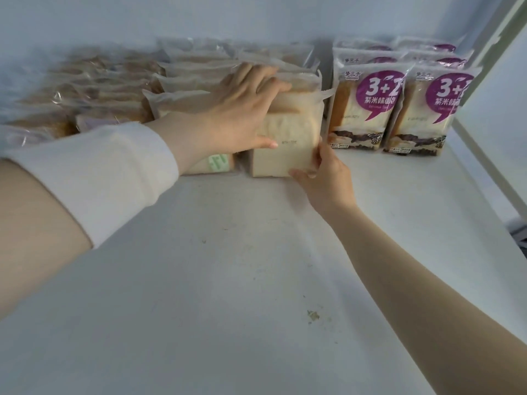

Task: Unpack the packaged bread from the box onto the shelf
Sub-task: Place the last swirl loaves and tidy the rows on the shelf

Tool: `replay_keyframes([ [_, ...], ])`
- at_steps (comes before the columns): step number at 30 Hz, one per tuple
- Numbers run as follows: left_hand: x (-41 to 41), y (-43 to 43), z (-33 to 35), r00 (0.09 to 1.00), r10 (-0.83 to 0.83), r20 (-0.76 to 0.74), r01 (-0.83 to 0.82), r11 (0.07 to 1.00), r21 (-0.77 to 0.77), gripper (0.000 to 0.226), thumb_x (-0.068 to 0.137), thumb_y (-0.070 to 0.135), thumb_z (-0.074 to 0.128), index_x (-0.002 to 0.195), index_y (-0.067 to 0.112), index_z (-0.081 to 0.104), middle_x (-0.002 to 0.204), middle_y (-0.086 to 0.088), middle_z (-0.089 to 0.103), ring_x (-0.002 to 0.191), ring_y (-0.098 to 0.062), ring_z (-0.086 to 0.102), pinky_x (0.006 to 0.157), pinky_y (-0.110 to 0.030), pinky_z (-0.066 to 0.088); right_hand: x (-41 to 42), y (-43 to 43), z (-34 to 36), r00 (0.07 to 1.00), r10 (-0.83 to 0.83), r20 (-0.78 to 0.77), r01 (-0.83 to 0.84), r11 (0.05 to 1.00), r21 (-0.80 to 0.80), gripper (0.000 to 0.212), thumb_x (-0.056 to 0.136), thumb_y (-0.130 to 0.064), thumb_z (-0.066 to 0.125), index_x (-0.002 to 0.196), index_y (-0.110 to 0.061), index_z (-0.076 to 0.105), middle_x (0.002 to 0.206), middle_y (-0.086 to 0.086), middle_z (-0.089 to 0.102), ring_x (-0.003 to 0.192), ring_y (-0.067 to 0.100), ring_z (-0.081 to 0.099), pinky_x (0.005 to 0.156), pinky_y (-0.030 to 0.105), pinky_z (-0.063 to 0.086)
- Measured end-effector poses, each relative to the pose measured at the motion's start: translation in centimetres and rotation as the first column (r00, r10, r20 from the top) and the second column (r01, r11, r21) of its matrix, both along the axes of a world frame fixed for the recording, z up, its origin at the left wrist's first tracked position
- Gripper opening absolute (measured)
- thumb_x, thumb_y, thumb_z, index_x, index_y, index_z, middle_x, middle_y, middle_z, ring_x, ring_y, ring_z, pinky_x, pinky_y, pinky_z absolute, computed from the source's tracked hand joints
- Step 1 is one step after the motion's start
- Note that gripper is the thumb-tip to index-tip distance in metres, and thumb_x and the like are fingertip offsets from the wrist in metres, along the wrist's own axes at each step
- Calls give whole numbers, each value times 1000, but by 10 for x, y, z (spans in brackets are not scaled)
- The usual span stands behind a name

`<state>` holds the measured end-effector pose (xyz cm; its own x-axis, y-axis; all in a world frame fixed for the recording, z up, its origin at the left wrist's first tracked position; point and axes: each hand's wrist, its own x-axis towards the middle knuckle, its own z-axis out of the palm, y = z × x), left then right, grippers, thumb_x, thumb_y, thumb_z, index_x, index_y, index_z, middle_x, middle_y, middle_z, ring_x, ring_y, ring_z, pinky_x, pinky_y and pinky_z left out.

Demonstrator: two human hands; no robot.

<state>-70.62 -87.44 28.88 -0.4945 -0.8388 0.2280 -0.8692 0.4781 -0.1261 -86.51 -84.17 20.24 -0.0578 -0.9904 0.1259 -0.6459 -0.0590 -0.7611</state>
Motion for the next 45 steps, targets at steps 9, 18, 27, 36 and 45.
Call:
replay_keyframes([
  [9, 2, -20, -11, 996, 56, 63, -60, 996, 60, 93, 80, 47, 59, 147, 8, 8, 157, -14, 0, 145, -26, 0, 119, -39, 5, 17, -9, -5, 986, -124, 112, 125, 992, -2, 57, 81, -24, 69, 131, -9, 47, 112, 14, 65, 104, 34, 58, 87, 37, 46],
  [18, 6, -19, -9, 993, 27, 116, -33, 998, 52, 91, 82, 44, 57, 147, 7, 6, 157, -13, -3, 145, -25, -3, 119, -41, 6, 16, -14, -5, 998, -57, -41, 59, 997, 40, 65, 84, -32, 65, 137, -7, 38, 121, 14, 60, 112, 33, 54, 83, 34, 42],
  [27, -5, -13, 12, 952, 92, 293, -114, 991, 62, 94, 84, 51, 55, 147, 9, -1, 157, -15, -2, 145, -27, 0, 117, -40, 3, -5, -10, 34, 856, 209, -473, -125, 971, 203, 67, 84, -40, 64, 136, -8, 36, 130, 12, 53, 120, 30, 49, 88, 36, 40],
  [36, -115, 6, 57, 908, -124, 401, 152, 988, -40, 38, 84, 37, 58, 113, 11, 56, 112, -11, 61, 104, -32, 56, 80, -40, 43, -97, 10, 101, 550, 171, -817, -20, 981, 192, 53, 83, -33, 66, 127, -9, 48, 120, 13, 58, 108, 32, 58, 85, 39, 47],
  [45, -175, 3, 16, 923, 16, 384, -81, 985, 154, 37, 84, 39, 61, 108, 10, 57, 94, -8, 53, 96, -30, 53, 72, -37, 36, -161, -3, 99, 468, 195, -862, 32, 971, 237, 50, 85, -31, 65, 125, -6, 51, 120, 9, 57, 111, 28, 55, 83, 34, 44],
])
